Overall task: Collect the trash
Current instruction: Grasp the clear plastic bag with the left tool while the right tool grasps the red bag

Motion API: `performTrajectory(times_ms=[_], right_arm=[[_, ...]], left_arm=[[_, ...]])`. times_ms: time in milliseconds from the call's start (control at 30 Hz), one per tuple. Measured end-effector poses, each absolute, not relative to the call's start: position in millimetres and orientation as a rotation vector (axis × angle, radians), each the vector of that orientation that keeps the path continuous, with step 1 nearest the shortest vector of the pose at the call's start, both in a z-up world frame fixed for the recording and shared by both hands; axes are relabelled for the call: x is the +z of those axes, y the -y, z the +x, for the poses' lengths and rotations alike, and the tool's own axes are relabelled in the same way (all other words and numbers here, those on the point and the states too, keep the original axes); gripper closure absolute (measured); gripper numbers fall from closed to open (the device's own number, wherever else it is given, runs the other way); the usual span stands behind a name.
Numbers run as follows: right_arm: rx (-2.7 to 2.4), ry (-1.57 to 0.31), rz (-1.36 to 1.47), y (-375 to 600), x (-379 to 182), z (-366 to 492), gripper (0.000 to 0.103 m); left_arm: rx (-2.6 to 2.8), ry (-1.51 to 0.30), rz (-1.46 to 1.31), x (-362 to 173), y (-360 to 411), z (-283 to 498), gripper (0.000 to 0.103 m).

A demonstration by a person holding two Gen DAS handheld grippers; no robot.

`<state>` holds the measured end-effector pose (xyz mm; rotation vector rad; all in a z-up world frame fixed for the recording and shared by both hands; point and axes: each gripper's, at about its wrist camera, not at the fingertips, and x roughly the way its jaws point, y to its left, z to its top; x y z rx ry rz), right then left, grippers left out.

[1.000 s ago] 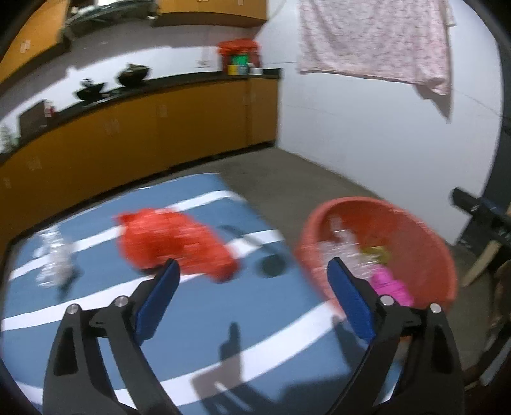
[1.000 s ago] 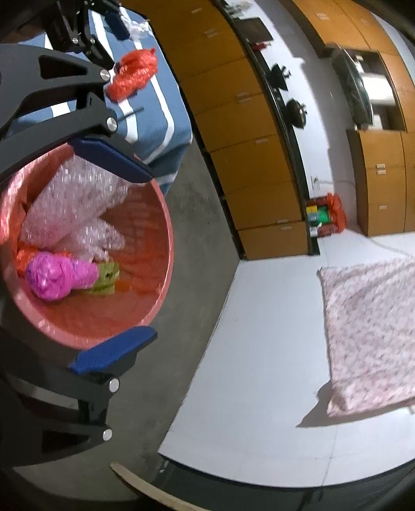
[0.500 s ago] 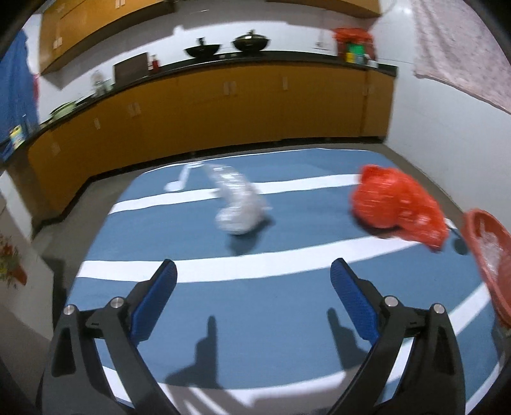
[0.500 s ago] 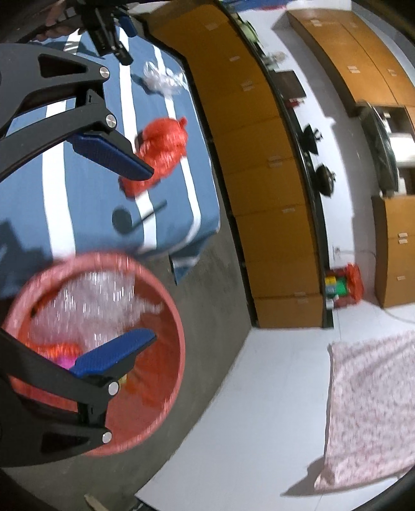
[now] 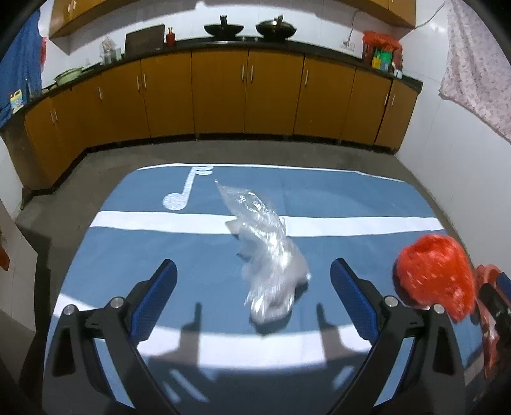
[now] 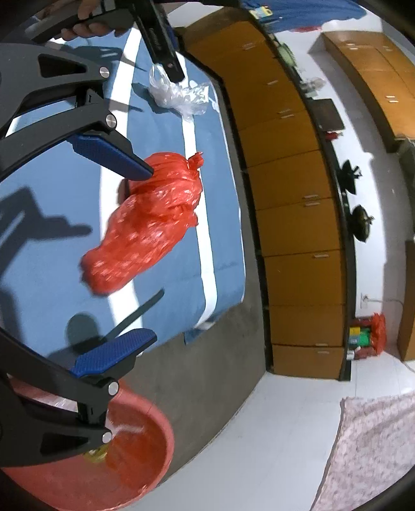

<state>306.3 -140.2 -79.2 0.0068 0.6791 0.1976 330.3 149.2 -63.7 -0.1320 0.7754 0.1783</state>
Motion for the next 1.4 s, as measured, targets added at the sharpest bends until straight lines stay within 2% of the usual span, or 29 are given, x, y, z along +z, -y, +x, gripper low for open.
performTrajectory(times_ms=[233,300,433,467,500,567,633,833,900,1100,1400], right_arm=[[0.271,-0.742,-0.070,114,-90,334,0.010],[0.286,-0.757,-0.093,108,-93,340,0.010],[0.322,-0.791,-0.110,100,-99,346,0.010],[0.333,-0.798,-0.113,99,-101,347,0.011],[0.350,-0.810,-0.117,97,-103,348,0.012],[0.376,-0.831,-0.118,95,-105,349,0.027],[0.402,-0.857,-0.102,93,-109,349,0.034],[0.422,-0.865,-0.078,91,-108,341,0.047],[0.418,-0.861,-0.074,93,-106,338,0.049],[0.389,-0.848,-0.062,104,-104,325,0.051],[0.334,-0.806,-0.038,122,-81,293,0.051]], left_arm=[[0.183,-0.859,-0.101,-88,-150,369,0.011],[0.162,-0.881,-0.086,-94,-147,376,0.019],[0.140,-0.897,-0.060,-99,-143,381,0.027],[0.130,-0.909,-0.066,-101,-144,384,0.032],[0.122,-0.920,-0.073,-103,-144,385,0.037],[0.115,-0.930,-0.080,-106,-145,389,0.043],[0.113,-0.927,-0.075,-106,-146,390,0.046],[0.110,-0.924,-0.080,-106,-151,388,0.058],[0.104,-0.923,-0.083,-106,-152,386,0.066],[0.093,-0.903,-0.065,-101,-144,375,0.071],[0.081,-0.843,-0.018,-76,-123,341,0.071]])
